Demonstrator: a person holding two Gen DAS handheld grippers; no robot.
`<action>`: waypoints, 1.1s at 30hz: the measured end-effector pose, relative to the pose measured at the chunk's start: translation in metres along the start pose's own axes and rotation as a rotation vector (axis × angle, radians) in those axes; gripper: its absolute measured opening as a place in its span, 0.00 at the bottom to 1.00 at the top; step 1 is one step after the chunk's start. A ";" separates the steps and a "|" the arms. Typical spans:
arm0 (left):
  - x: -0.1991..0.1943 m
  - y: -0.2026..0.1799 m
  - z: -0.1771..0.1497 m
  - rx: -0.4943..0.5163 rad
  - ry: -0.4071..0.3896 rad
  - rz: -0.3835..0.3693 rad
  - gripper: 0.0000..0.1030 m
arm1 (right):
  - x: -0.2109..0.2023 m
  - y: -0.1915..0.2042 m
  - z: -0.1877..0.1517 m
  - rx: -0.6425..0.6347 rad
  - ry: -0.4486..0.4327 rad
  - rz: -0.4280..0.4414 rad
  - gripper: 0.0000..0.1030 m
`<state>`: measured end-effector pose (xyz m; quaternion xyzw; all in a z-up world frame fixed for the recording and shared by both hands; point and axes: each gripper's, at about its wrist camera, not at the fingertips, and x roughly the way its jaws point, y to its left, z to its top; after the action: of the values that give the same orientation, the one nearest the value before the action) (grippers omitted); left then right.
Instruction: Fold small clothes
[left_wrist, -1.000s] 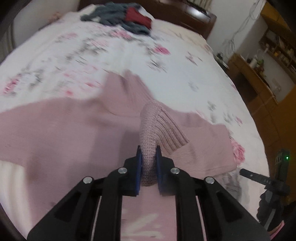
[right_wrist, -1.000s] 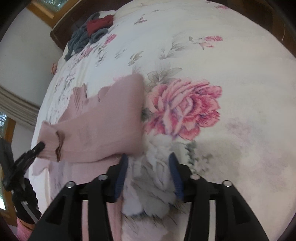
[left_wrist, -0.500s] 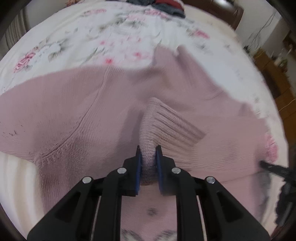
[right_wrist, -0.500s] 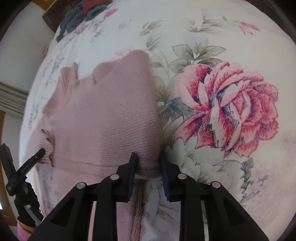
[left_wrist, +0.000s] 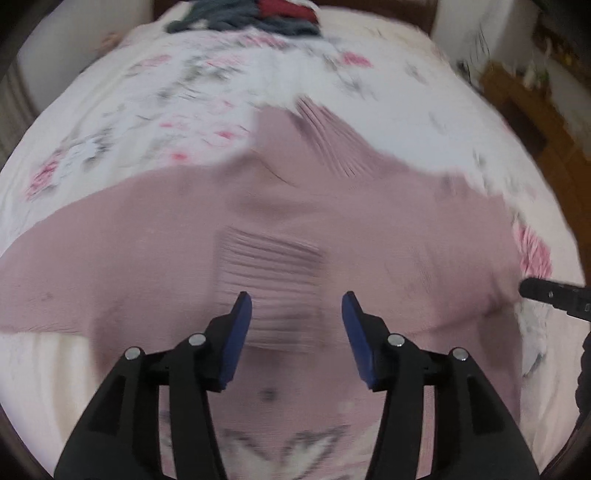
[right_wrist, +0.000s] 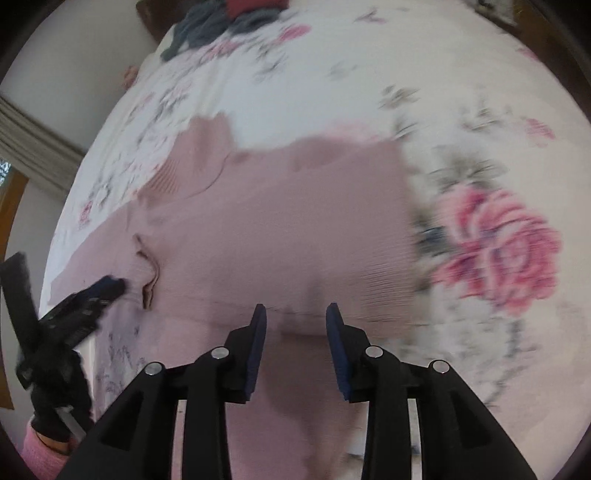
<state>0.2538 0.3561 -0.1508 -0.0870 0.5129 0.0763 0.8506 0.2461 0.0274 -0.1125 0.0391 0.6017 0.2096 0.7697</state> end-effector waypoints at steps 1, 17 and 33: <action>0.008 -0.007 -0.001 0.016 0.018 0.013 0.49 | 0.007 0.003 0.000 -0.006 0.007 -0.017 0.33; -0.040 0.084 -0.009 -0.112 -0.086 0.126 0.04 | 0.034 -0.015 -0.009 0.024 0.044 0.007 0.34; 0.001 0.083 0.000 -0.132 -0.004 0.062 0.25 | 0.044 0.035 0.007 -0.058 0.061 -0.006 0.39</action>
<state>0.2360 0.4368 -0.1571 -0.1267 0.5074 0.1363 0.8414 0.2513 0.0768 -0.1401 0.0084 0.6187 0.2258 0.7525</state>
